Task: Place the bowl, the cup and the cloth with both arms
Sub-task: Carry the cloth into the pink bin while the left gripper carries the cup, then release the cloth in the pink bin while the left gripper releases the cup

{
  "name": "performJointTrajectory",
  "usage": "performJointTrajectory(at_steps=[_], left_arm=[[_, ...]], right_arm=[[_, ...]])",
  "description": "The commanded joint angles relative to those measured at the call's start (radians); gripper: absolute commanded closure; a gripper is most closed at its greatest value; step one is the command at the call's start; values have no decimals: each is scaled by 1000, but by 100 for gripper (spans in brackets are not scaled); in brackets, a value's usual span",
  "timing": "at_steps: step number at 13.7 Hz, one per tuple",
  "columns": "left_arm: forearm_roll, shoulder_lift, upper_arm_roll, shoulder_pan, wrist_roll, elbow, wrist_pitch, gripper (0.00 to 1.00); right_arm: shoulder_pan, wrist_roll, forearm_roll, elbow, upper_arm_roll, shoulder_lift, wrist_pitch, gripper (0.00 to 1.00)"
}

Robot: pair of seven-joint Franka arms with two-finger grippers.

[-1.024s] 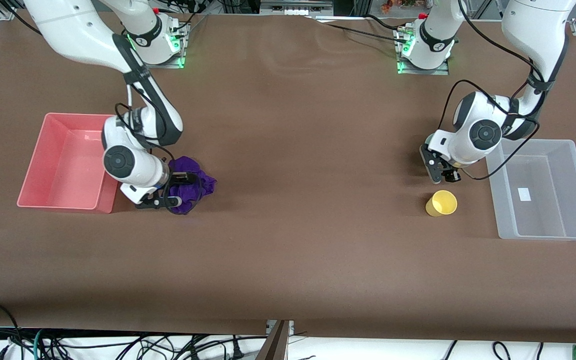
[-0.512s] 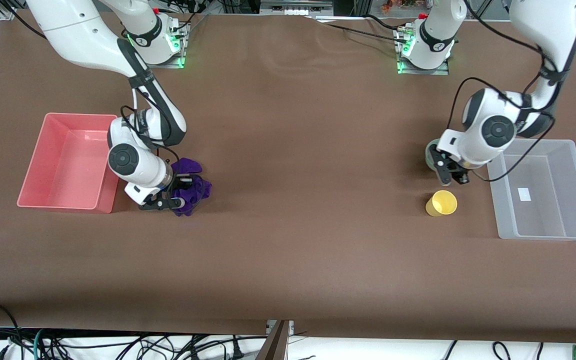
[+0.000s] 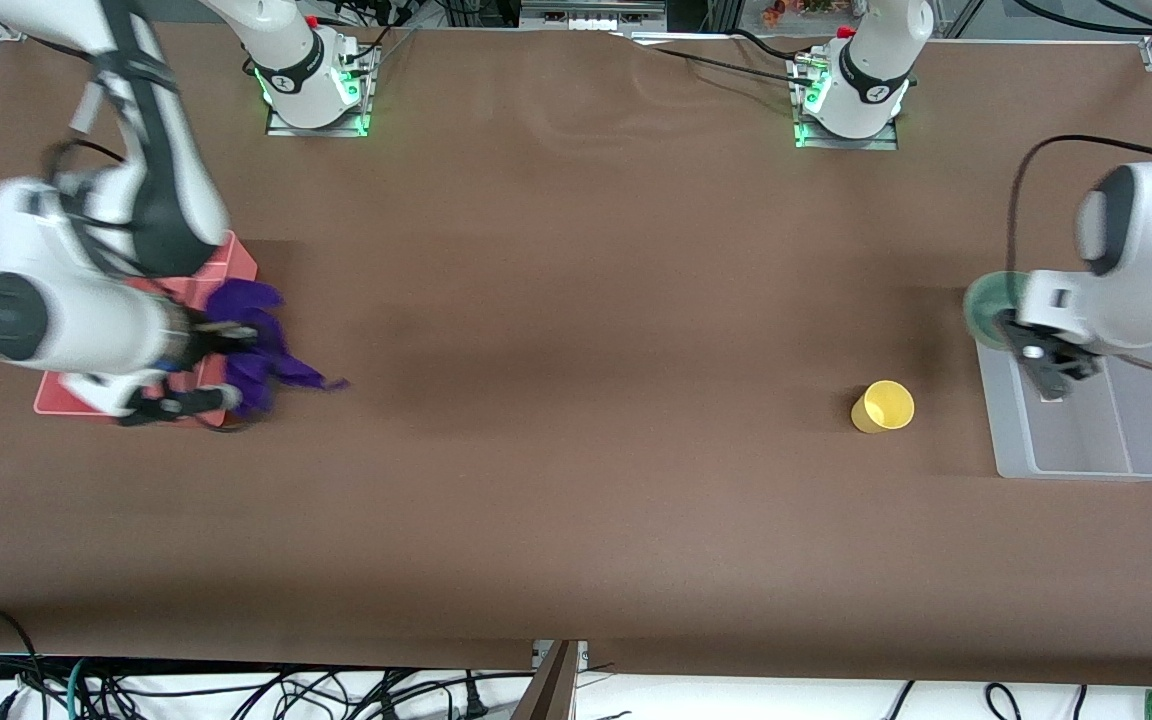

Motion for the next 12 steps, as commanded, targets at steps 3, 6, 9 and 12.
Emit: performJointTrajectory(at_steps=[3, 6, 9, 12], left_arm=[[-5, 272, -11, 182, 223, 180, 123, 100], [-17, 356, -12, 233, 223, 171, 235, 99], [-26, 331, -24, 248, 220, 180, 251, 0], [-157, 237, -60, 216, 124, 209, 103, 0]], right_arm=[[-21, -373, 3, 2, -247, -6, -83, 100], [-21, -420, 3, -79, -332, 1, -59, 100], [-26, -423, -3, -185, -355, 1, 48, 100], [-27, -418, 6, -225, -361, 13, 116, 0]])
